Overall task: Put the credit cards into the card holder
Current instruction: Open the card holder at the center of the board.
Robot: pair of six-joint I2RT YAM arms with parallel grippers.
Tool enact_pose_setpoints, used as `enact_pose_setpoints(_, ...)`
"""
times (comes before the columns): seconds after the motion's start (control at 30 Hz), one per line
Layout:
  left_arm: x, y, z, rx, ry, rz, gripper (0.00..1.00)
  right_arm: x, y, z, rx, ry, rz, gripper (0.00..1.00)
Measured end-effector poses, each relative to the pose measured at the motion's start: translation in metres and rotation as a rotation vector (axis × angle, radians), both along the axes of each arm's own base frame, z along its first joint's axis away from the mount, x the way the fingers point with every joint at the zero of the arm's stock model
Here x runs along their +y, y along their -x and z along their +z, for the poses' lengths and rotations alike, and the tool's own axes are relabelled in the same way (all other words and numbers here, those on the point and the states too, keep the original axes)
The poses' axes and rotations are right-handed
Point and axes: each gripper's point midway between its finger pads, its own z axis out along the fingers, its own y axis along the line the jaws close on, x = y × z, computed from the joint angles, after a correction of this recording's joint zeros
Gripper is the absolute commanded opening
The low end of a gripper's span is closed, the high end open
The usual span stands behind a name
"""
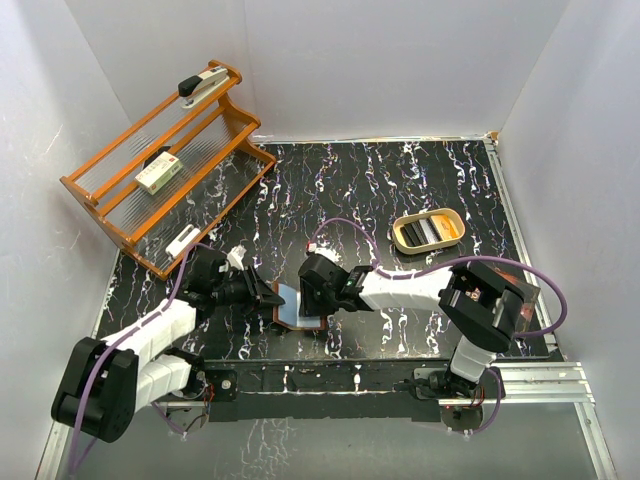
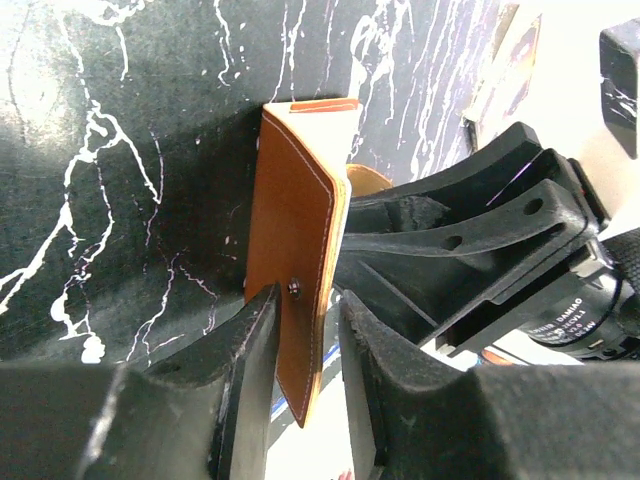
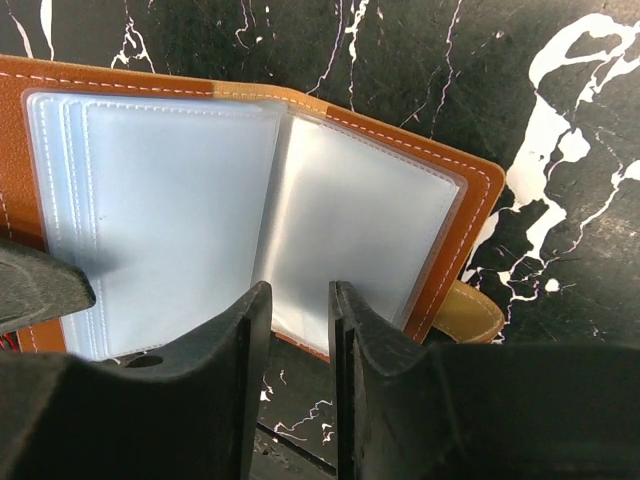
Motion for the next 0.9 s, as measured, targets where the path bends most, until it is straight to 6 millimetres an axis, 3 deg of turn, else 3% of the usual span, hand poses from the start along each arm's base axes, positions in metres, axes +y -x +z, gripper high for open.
enact_pose_setpoints(0.1, 0.0012, 0.0017, -0.0047, 0.009, -0.014, -0.007, 0.14, -0.0001, -0.0003, -0.0003, -0.002, 0.0, -0.001, 0.25)
enact_pose_setpoints(0.2, 0.0025, 0.0032, -0.0076, 0.016, -0.028, -0.016, 0.09, -0.0003, -0.0004, -0.0007, -0.003, 0.0, -0.002, 0.24)
enact_pose_setpoints(0.37, 0.0036, 0.0028, -0.0076, 0.013, -0.038, -0.015, 0.17, -0.0002, -0.0014, -0.002, -0.01, -0.006, -0.005, 0.24)
enact_pose_setpoints(0.57, 0.0028, 0.0017, -0.0023, -0.001, -0.027, -0.009, 0.14, 0.0018, -0.003, -0.0021, -0.02, -0.019, -0.006, 0.24)
enact_pose_setpoints(0.73, 0.0025, 0.0012, -0.0006, -0.002, -0.022, -0.004, 0.04, 0.0027, -0.0035, -0.0021, -0.023, -0.025, -0.006, 0.24)
enact_pose_setpoints(0.83, 0.002, 0.0004, 0.0, -0.004, -0.017, 0.0, 0.15, 0.0029, -0.0037, -0.002, -0.024, -0.027, -0.006, 0.24)
enact_pose_setpoints(0.9, 0.0012, -0.0009, 0.0014, -0.01, -0.011, 0.001, 0.16, 0.003, -0.0038, -0.0019, -0.025, -0.027, -0.006, 0.24)
